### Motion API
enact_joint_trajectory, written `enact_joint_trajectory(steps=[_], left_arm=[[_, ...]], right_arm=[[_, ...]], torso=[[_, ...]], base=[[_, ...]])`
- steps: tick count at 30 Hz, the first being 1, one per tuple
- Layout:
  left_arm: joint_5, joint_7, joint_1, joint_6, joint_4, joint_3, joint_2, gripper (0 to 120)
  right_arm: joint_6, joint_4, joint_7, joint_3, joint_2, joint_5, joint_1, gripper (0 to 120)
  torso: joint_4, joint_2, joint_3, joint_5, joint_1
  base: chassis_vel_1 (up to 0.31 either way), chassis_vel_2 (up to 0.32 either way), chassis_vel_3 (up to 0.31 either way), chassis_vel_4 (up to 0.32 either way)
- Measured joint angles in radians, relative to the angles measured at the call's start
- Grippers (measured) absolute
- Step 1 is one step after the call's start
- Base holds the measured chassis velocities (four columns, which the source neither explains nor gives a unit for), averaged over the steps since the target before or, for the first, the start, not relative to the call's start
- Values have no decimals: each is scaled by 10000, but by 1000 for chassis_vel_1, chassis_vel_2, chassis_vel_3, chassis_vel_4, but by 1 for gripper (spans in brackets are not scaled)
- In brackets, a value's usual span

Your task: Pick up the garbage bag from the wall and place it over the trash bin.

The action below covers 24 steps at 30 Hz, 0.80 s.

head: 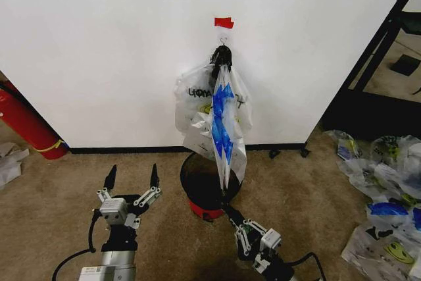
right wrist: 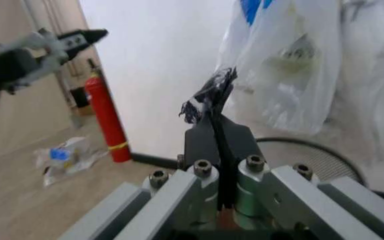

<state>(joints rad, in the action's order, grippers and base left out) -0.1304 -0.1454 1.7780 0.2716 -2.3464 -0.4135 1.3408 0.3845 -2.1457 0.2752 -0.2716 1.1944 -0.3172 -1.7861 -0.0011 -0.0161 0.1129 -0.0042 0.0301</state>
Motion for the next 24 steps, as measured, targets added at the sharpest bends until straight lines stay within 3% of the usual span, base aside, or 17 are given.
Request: enact_joint_trajectory(steps=[2, 5, 7, 8, 12, 15, 17, 20, 24], left_arm=[[-135, 12, -48, -104, -68, 33, -120, 100], [-1816, 62, -447, -880, -597, 170, -1243, 100], [-3781, -61, -957, -1665, -1086, 169, -2480, 100], [-3781, -61, -957, -1665, -1086, 169, -2480, 100], [-6211, -621, -1841, -2828, -1558, -100, -4218, 100], [-6919, -834, -2291, -3213, -1576, -109, -4774, 100], [-7611, -1004, -3052, -3607, -1582, 85, -5409, 100], [-7943, -1090, -3977, -3852, -1583, 514, -5969, 100], [-8144, -1366, -6517, -4219, -1061, 2202, -6817, 100]], right_arm=[[-11, 0, -19, -15, 8, -16, 25, 0], [-238, 25, -218, -85, 117, -202, 375, 0], [-384, 153, -317, -80, 157, -325, 733, 0], [-384, 153, -317, -80, 157, -325, 733, 0], [-760, 476, -499, 497, 15, -519, 1799, 0], [-857, 608, -553, 716, 18, -487, 2132, 0], [-944, 741, -620, 893, 157, -359, 2268, 0], [-987, 857, -665, 1004, 287, -209, 2356, 0], [-1036, 982, -728, 1118, 375, -46, 2426, 0]], torso=[[-1, 0, 0, -1, 0], [0, 0, 0, -1, 0], [-1, 0, 1, -2, 1], [-1, 0, 1, -2, 1], [-1, 2, 2, -1, 1], [15, 2, 1, 0, 2], [-2, 2, 2, -4, 2], [-1, 2, 1, -2, 1], [0, 2, 1, -3, 2]], base=[[0, 0, 0, 0], [0, 0, 0, 0], [0, 0, 0, 0], [0, 0, 0, 0], [0, 0, 0, 0], [0, 0, 0, 0], [0, 0, 0, 0], [0, 0, 0, 0], [0, 0, 0, 0]])
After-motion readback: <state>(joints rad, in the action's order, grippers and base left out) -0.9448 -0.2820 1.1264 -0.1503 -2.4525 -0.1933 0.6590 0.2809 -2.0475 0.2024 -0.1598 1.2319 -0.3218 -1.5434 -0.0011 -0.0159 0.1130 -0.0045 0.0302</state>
